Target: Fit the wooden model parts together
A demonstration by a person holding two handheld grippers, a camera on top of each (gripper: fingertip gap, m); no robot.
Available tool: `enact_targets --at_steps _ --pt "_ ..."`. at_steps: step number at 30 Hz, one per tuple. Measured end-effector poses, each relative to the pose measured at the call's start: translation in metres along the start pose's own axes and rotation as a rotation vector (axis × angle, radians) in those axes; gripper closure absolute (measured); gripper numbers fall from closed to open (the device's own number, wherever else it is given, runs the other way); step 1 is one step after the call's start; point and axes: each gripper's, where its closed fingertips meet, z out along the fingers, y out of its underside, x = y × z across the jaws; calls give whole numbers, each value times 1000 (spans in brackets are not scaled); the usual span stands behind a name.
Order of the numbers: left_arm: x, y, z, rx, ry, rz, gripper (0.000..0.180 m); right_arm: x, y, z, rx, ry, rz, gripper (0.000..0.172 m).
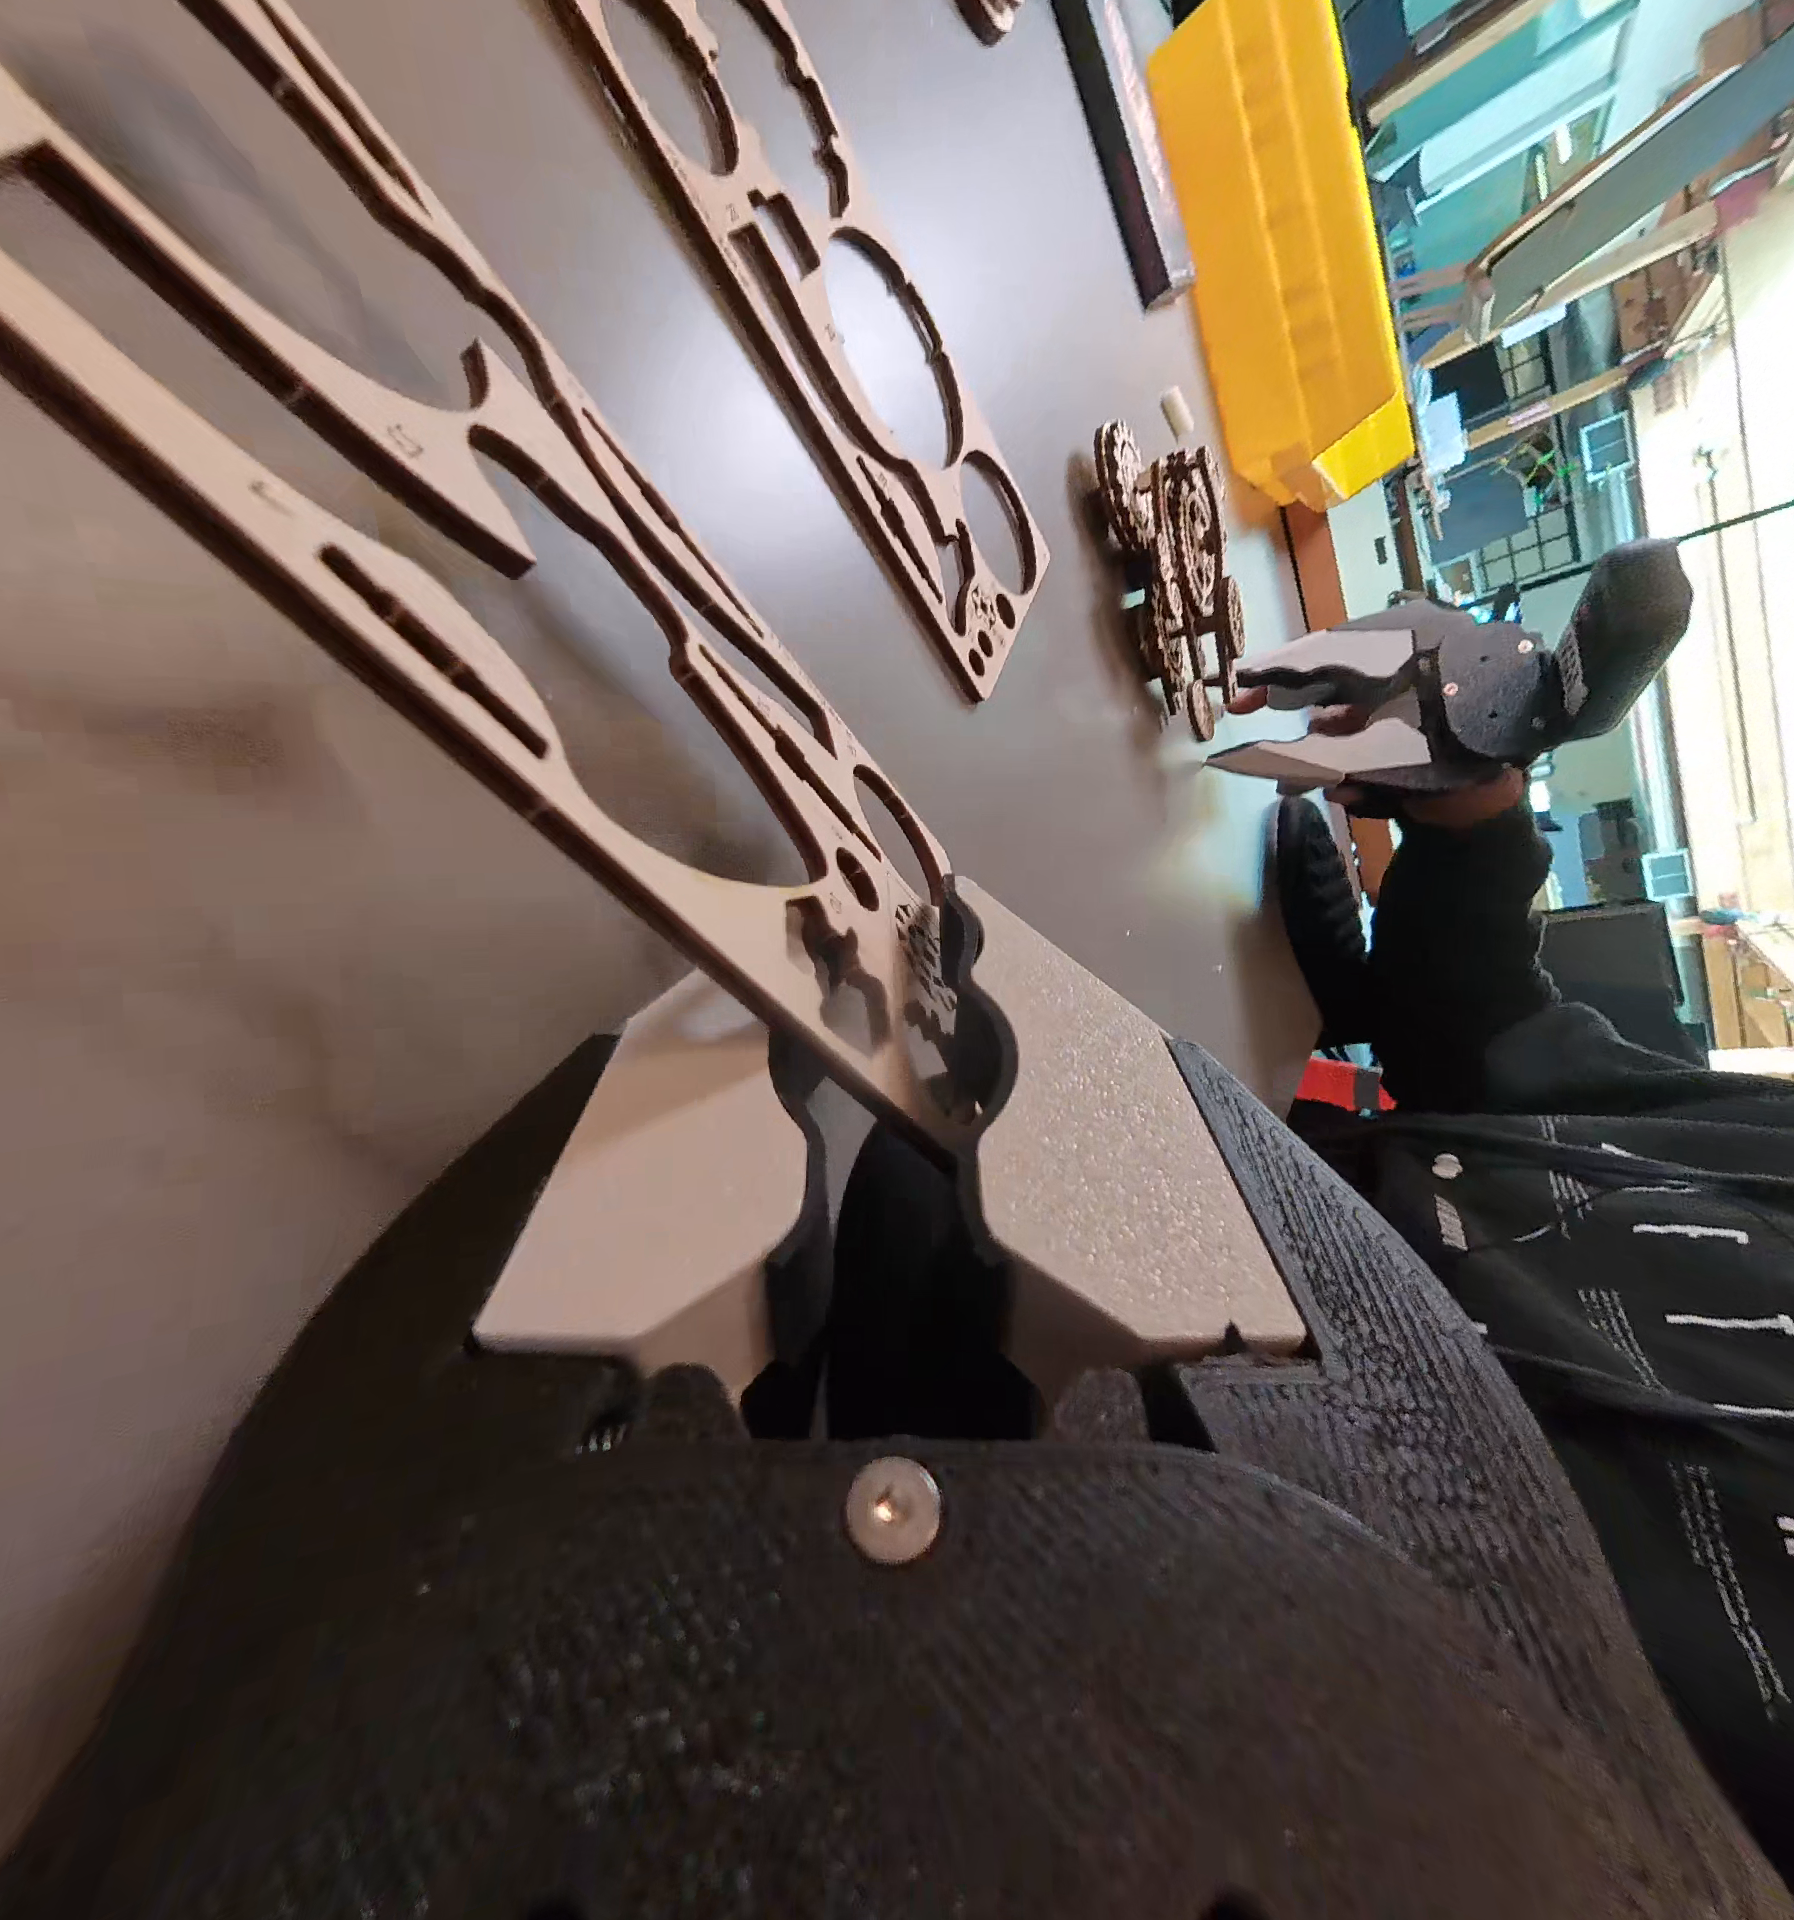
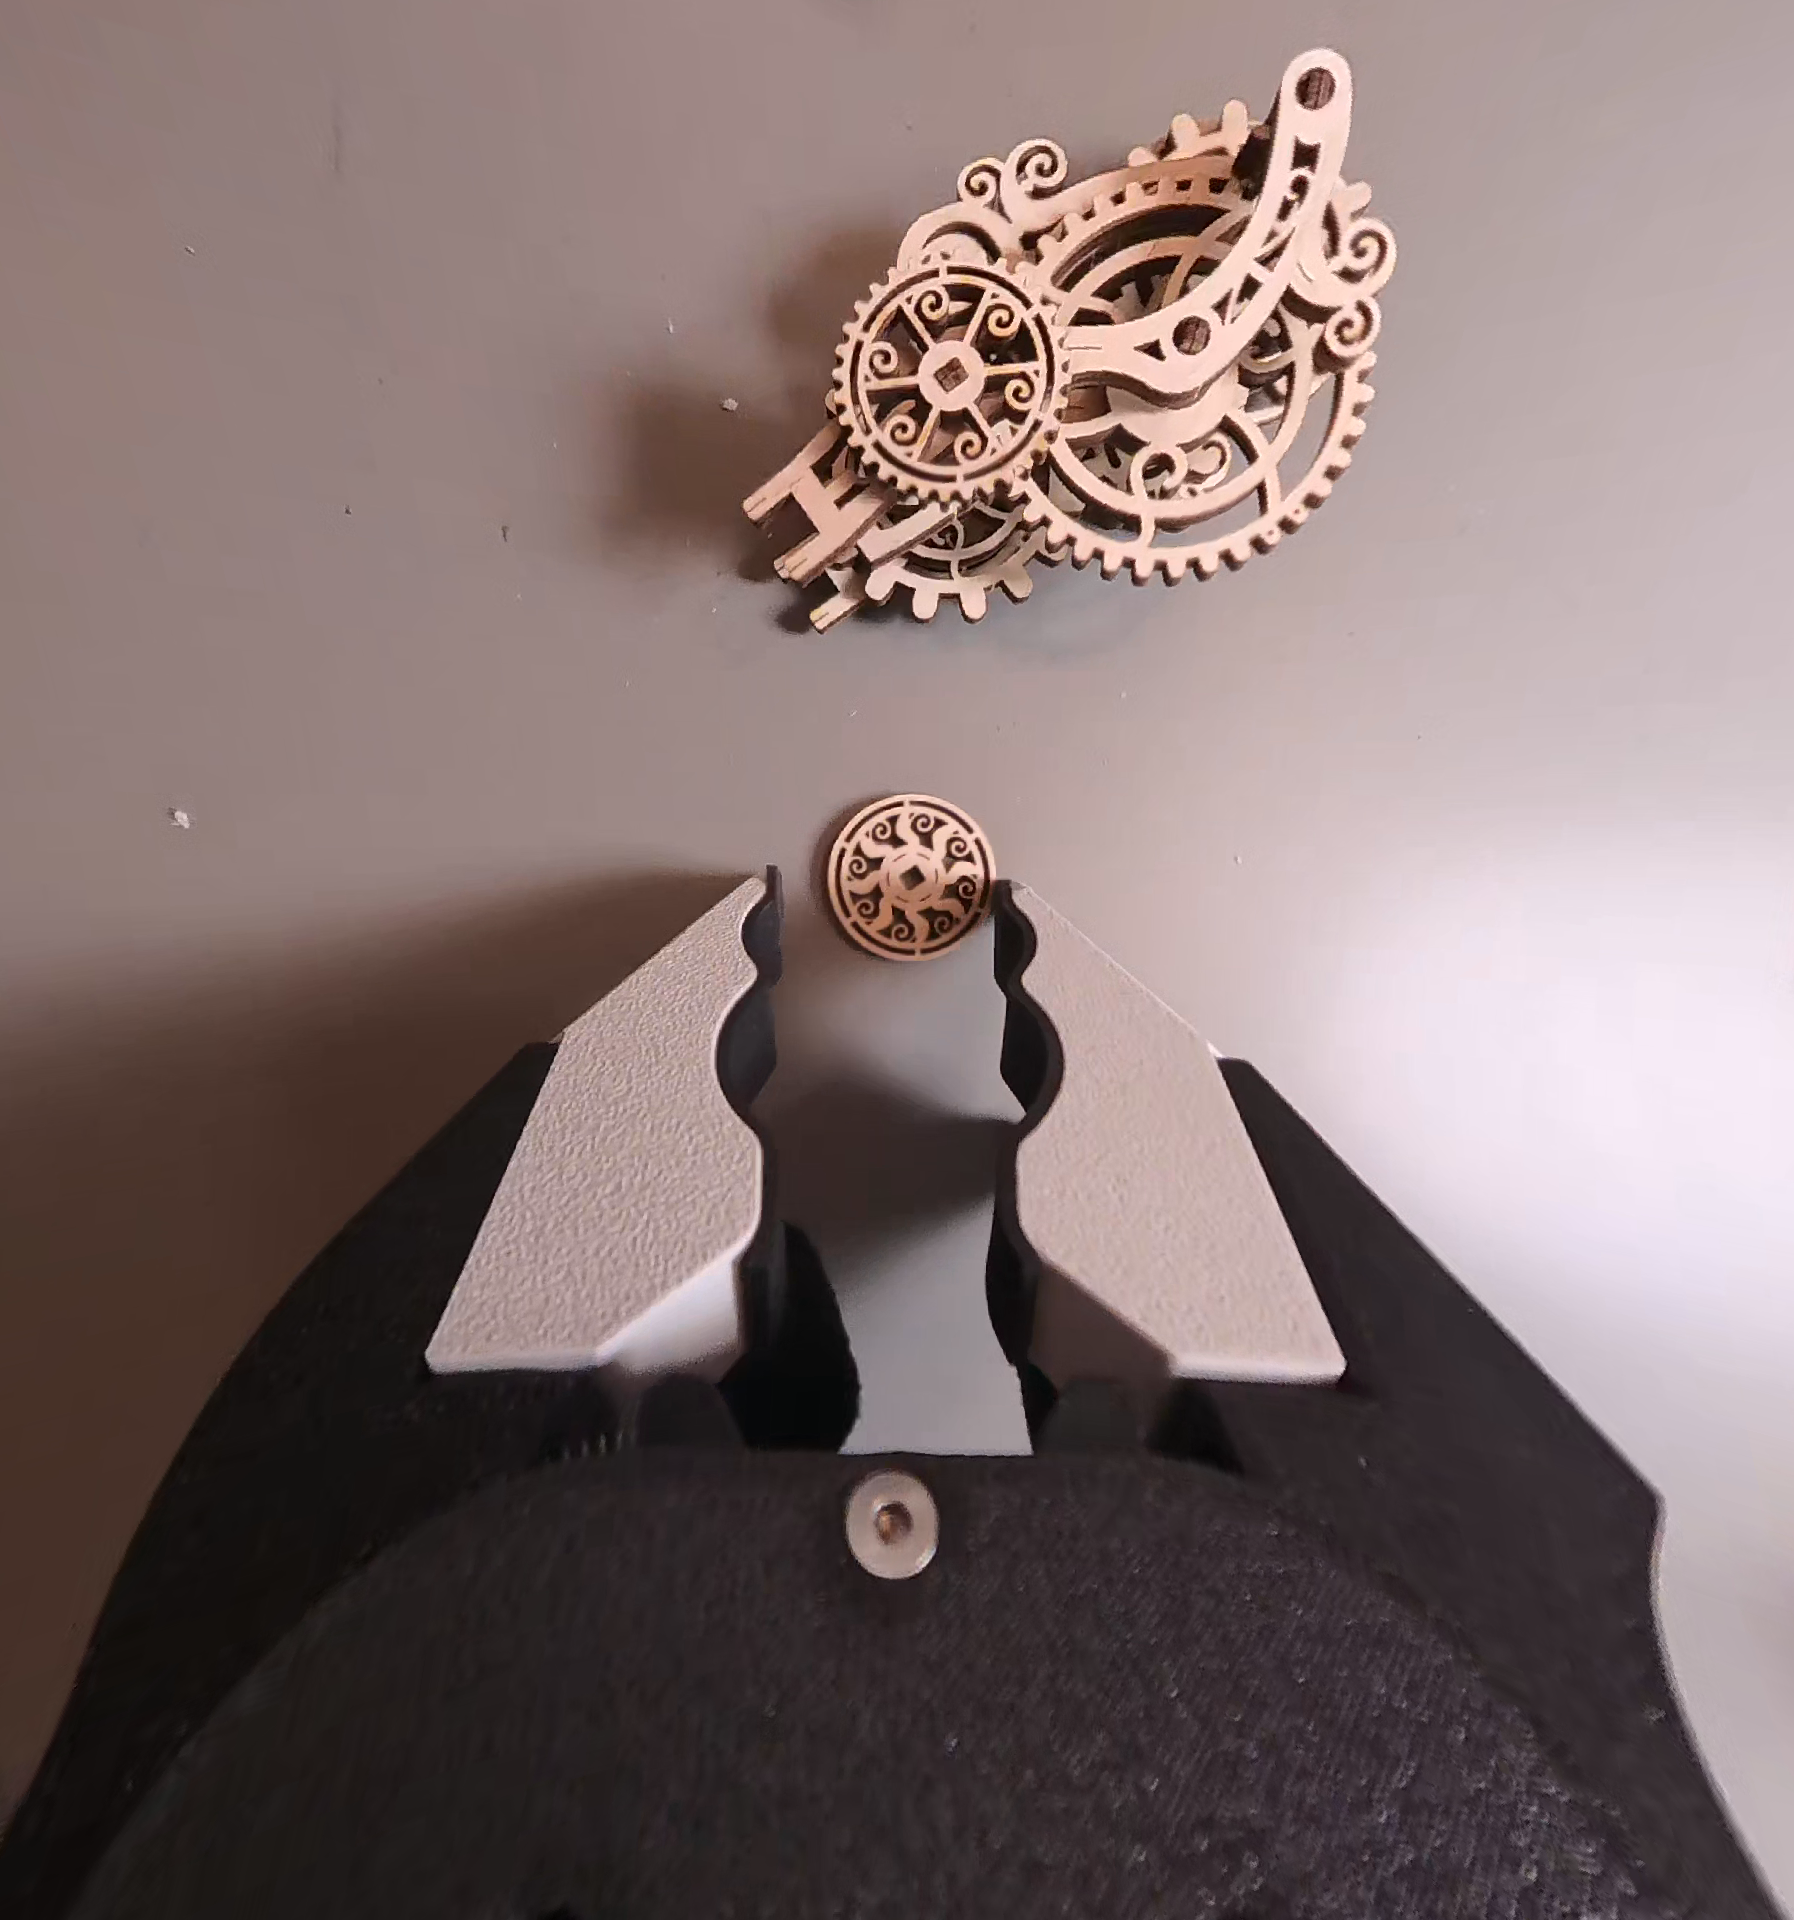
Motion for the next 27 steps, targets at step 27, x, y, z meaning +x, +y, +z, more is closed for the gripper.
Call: enact_targets --at_steps 27 --pt "7 -69 -51 174 -708 874 158 -2 1 -1 0 -33 -43 142"
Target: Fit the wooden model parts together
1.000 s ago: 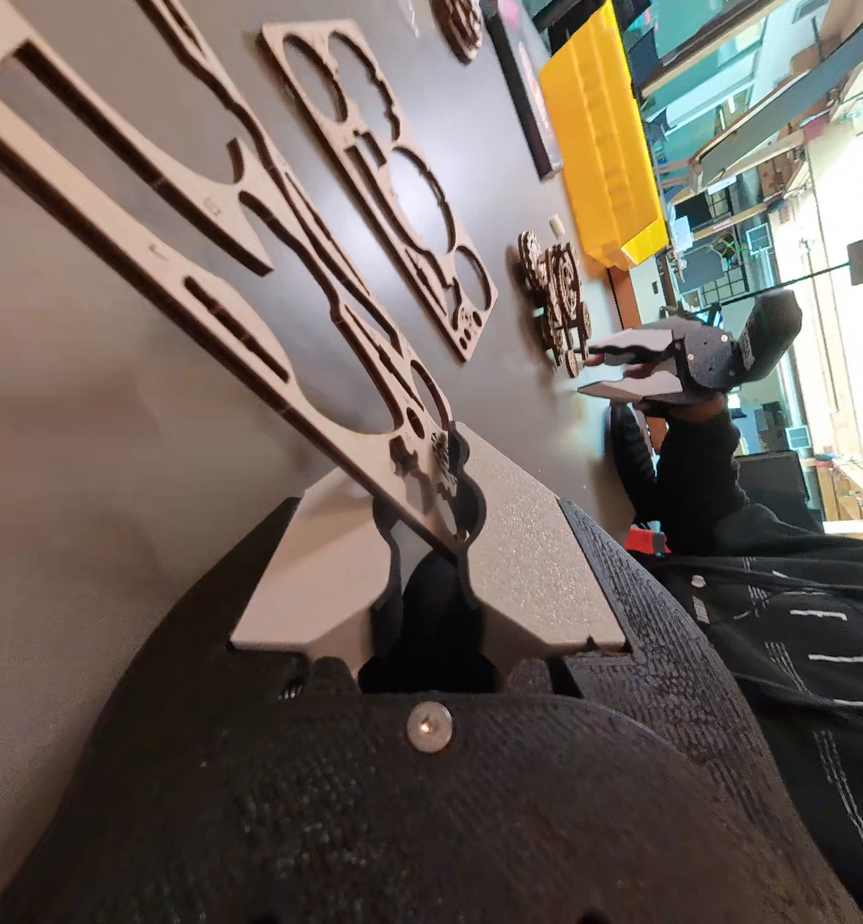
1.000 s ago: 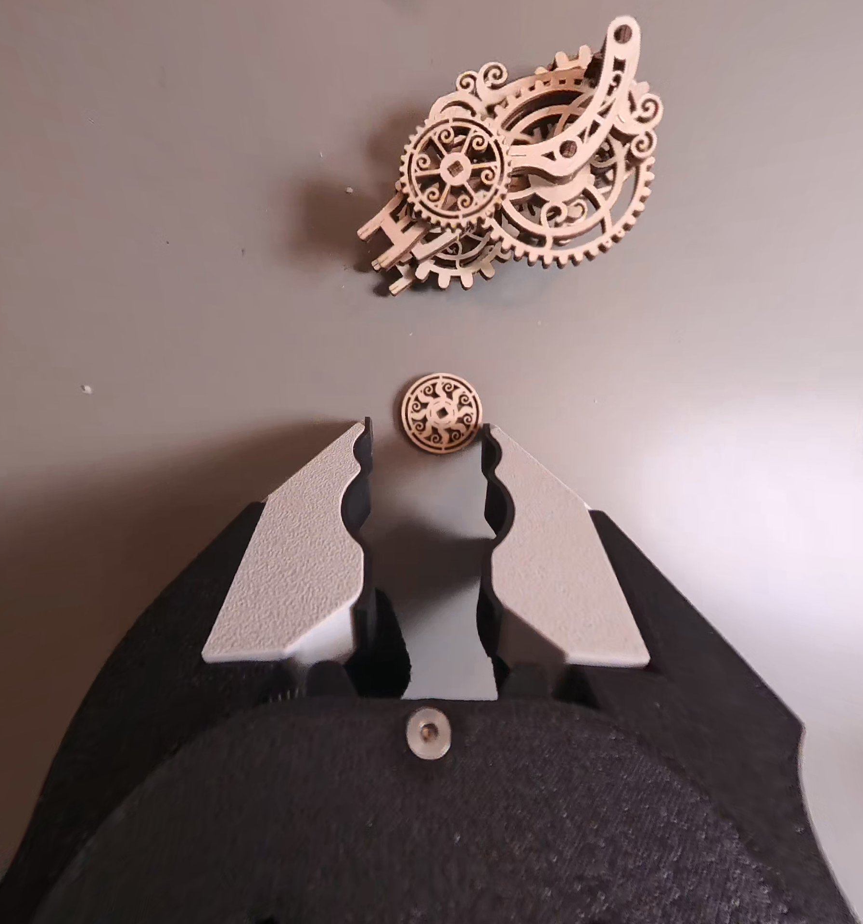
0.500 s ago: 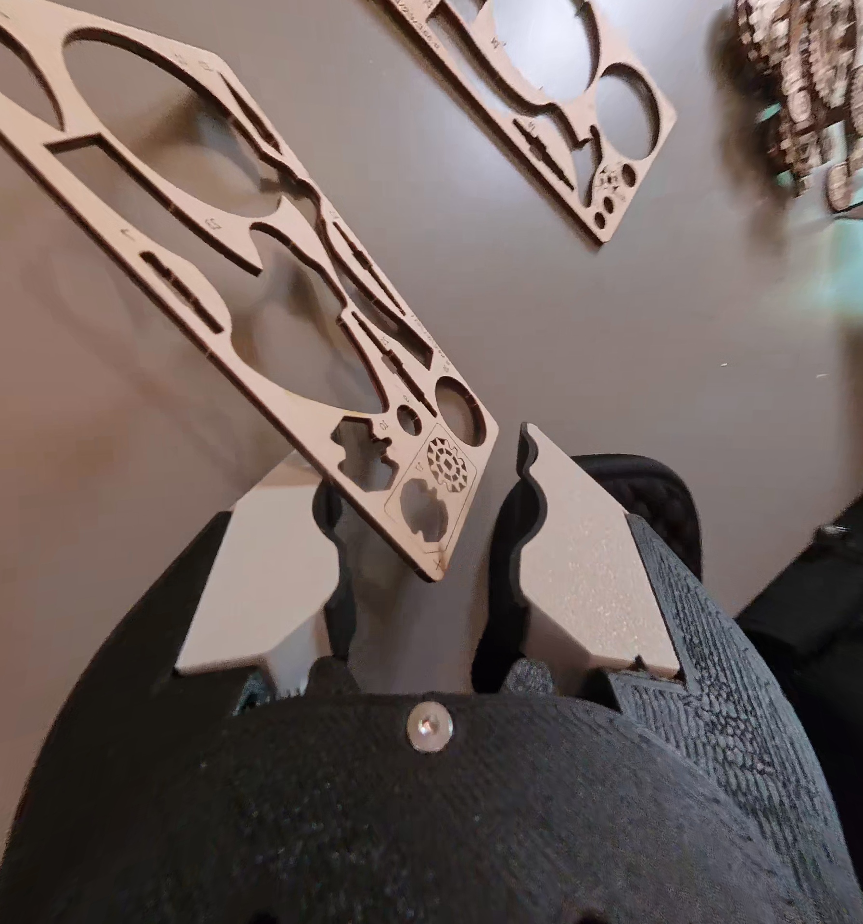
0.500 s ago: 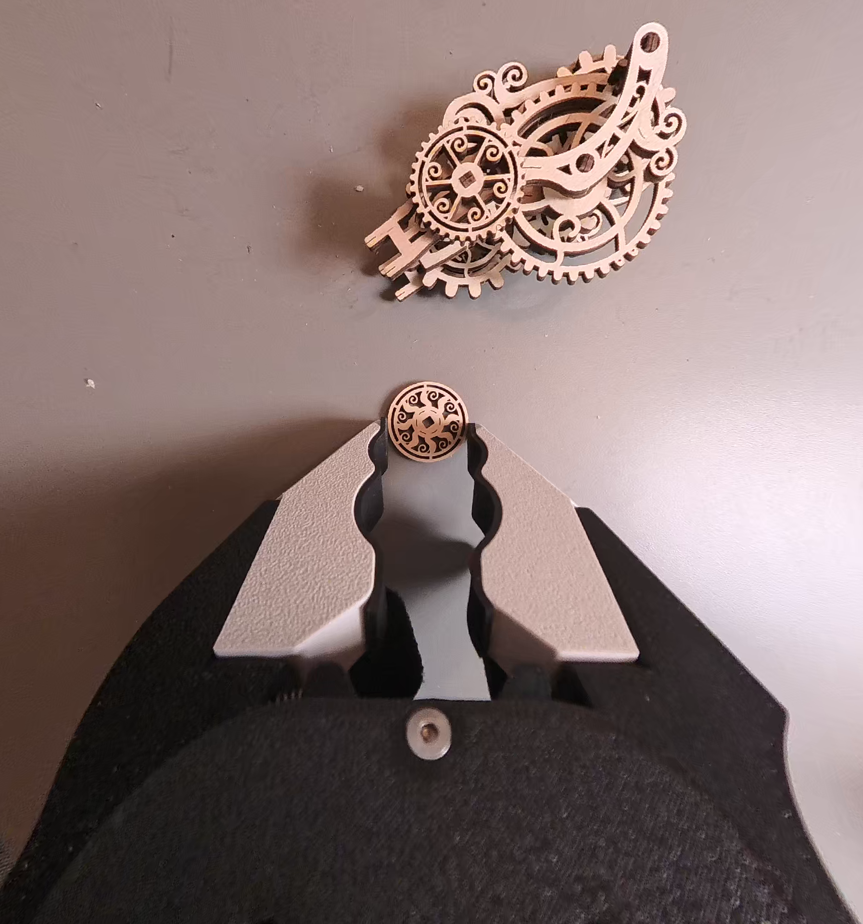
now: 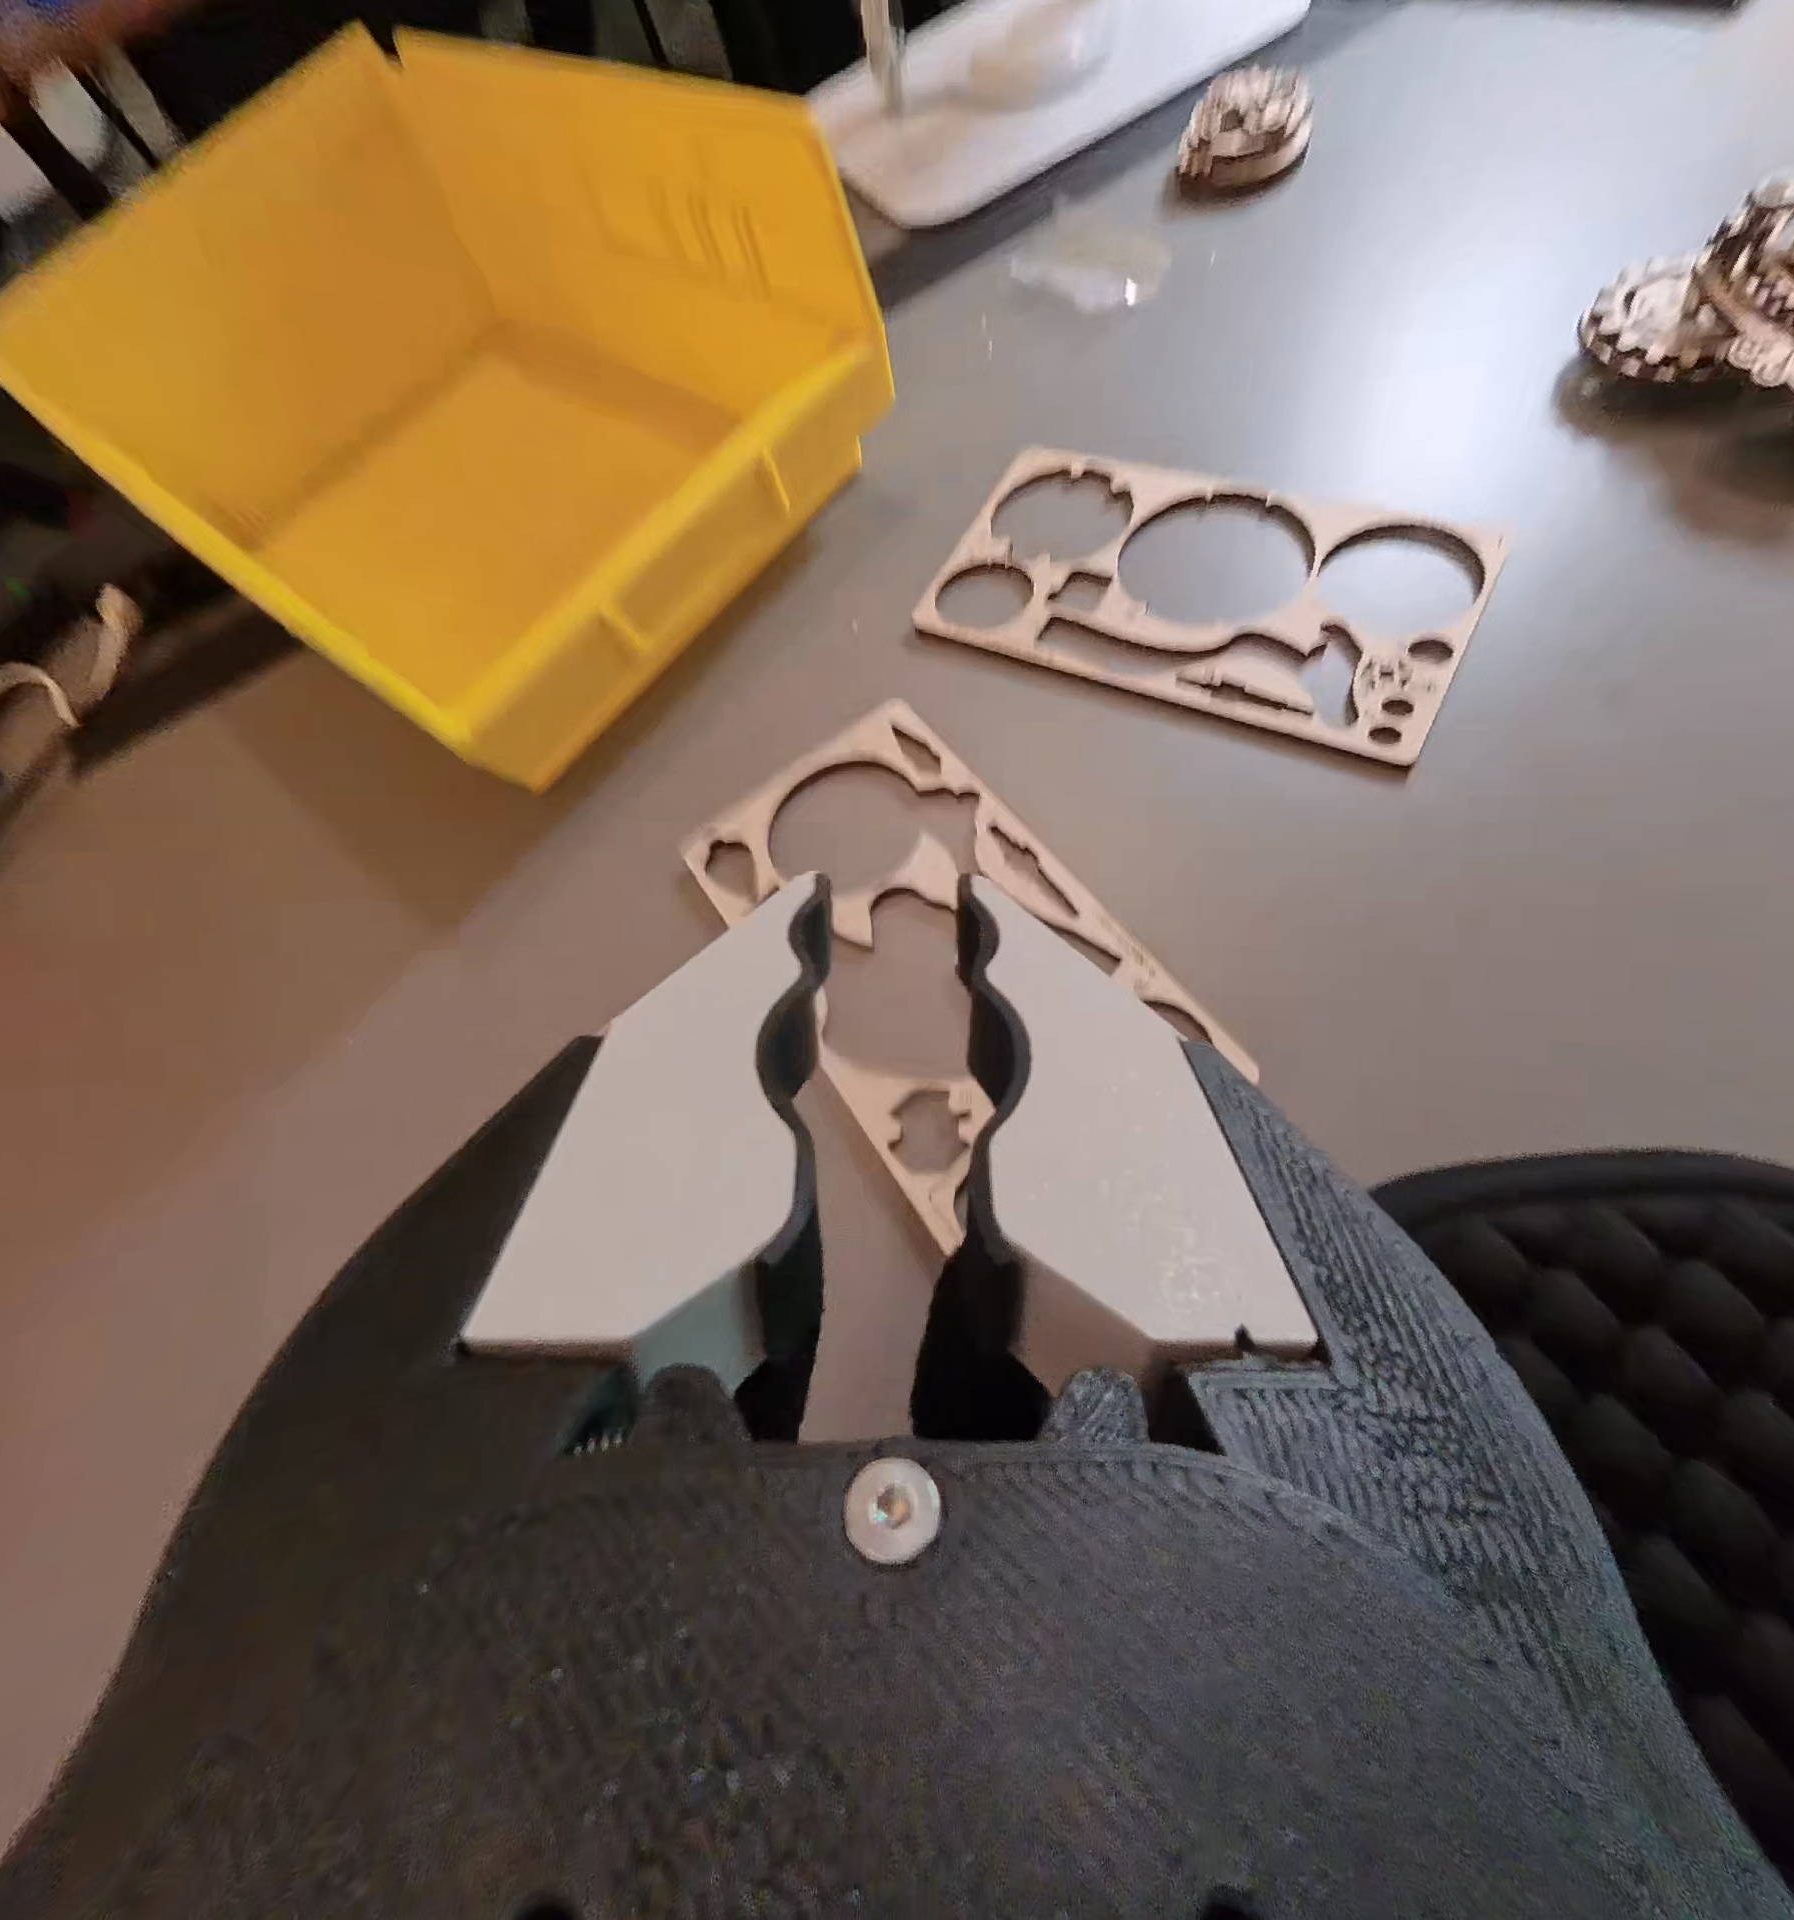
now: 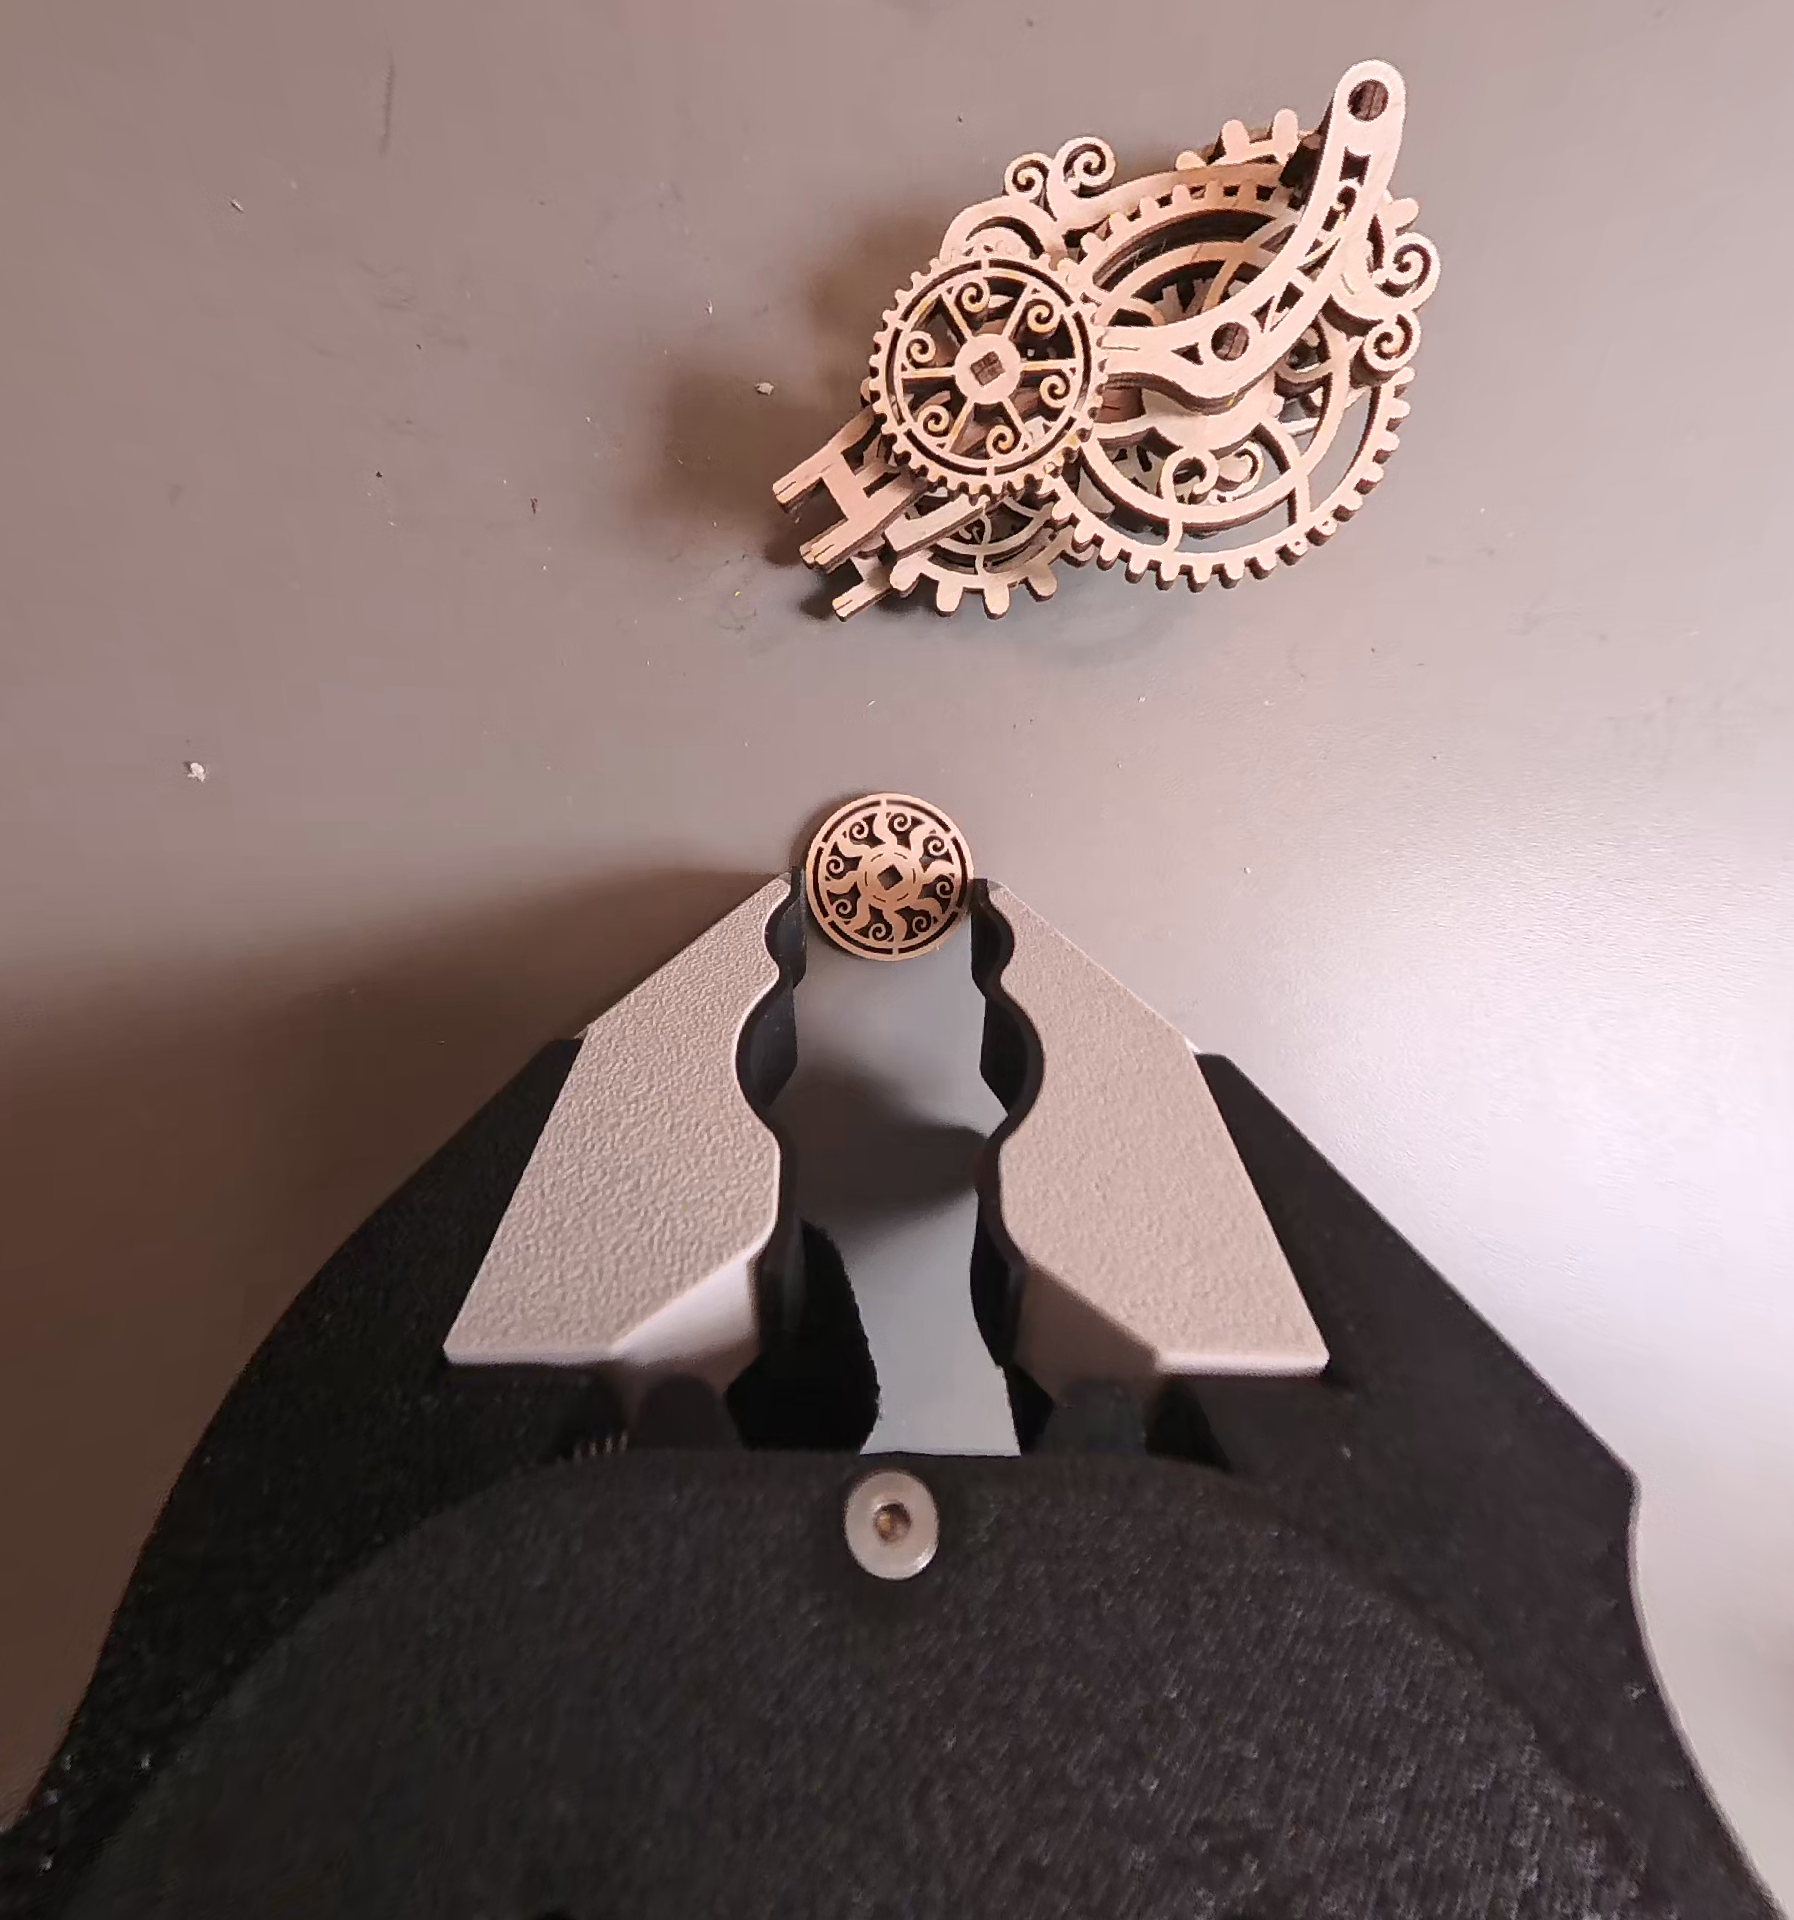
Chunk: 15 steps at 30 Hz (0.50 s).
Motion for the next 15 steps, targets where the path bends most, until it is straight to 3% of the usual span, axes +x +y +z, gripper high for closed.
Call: enact_targets --at_steps 3,5,15 --pt "8 -29 2 116 -37 71 172 0 0 0 -1 3 -6 142" --pt "26 -46 8 170 17 77 174 -2 -1 0 4 0 -10 142" --pt "193 -123 53 321 619 -23 157 -18 -17 -2 92 -45 -114 142"
